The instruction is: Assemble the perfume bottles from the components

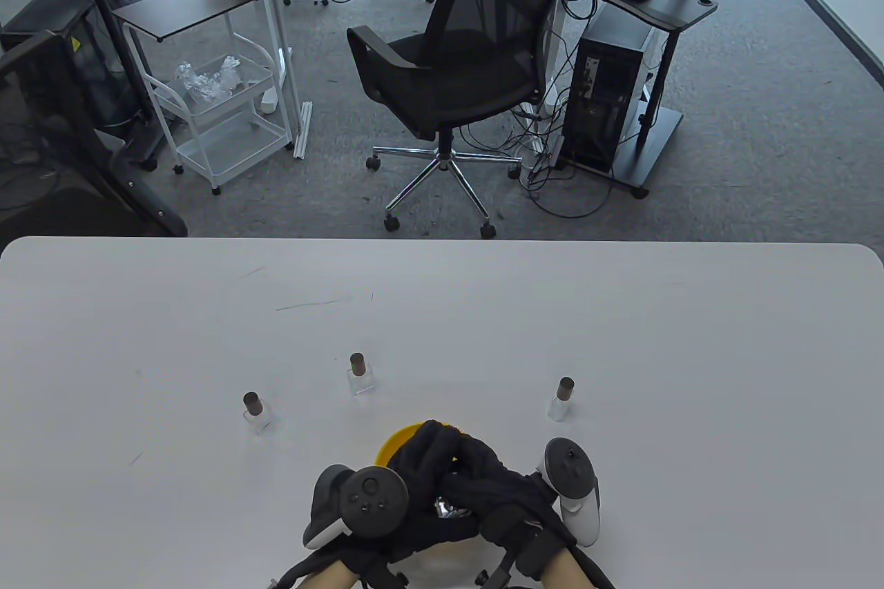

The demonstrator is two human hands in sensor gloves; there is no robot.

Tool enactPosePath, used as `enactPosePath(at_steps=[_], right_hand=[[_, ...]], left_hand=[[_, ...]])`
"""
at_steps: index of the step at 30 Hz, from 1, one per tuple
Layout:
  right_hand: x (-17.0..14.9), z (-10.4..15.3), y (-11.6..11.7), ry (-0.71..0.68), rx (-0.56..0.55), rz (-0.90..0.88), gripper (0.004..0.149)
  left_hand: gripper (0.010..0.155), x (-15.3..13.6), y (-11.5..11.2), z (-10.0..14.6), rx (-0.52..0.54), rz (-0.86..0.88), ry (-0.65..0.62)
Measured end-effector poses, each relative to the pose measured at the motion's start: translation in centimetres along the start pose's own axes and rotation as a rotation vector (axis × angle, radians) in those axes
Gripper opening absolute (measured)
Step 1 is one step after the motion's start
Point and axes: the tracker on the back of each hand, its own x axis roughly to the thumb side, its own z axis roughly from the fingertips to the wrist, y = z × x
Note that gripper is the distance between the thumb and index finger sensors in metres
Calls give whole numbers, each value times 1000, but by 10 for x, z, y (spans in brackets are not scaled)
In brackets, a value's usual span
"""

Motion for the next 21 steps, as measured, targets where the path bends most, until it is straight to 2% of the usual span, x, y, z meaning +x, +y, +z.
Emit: enactPosePath(at_steps=[5, 9, 12, 17, 21], right_hand=[[2, 2, -9, 4, -53, 16, 71], [6, 3, -19, -28, -91, 16, 69], [11, 5, -26, -47, -143, 79, 66], [23, 8, -40, -90, -307, 275, 63], [38, 8, -48, -61, -460, 538, 59]], left_hand=[[102, -6, 13, 9, 77, 12, 27], [90, -21, 26, 20, 175, -38, 131], [88, -34, 31, 29, 223, -98, 219], [88, -50, 39, 39, 230, -164, 326], [88, -62, 41, 42, 225, -183, 384]])
